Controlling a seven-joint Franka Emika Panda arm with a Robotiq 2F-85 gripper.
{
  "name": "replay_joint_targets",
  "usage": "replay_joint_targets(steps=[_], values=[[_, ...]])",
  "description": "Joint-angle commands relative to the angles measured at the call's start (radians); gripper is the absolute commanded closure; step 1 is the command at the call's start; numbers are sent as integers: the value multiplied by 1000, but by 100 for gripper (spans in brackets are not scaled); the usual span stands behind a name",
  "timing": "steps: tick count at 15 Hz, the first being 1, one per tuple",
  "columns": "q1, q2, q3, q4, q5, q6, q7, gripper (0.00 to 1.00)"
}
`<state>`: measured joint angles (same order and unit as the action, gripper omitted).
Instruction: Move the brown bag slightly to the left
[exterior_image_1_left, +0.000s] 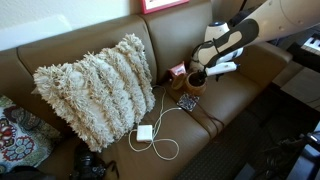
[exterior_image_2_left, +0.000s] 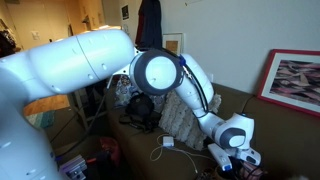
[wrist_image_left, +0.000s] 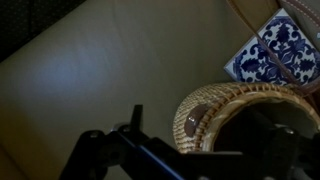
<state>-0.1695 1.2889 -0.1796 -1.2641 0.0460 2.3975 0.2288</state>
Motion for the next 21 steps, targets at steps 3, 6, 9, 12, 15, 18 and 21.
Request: replay_joint_targets(steps=[3,6,9,12,15,18,21], values=[[-22,43,12,49,6,6,-20,0],[-28,90,4,101,3,-18,-8,0],[-30,170,-8,186,2,-52,21,0],[-29,228,-20,259,-5,-92,42,0],[-27,195,-12,212,-11,-58,44,0],[-27,195,-12,221,-12,-69,44,0],[-27,196,-12,221,-12,-70,44,0]])
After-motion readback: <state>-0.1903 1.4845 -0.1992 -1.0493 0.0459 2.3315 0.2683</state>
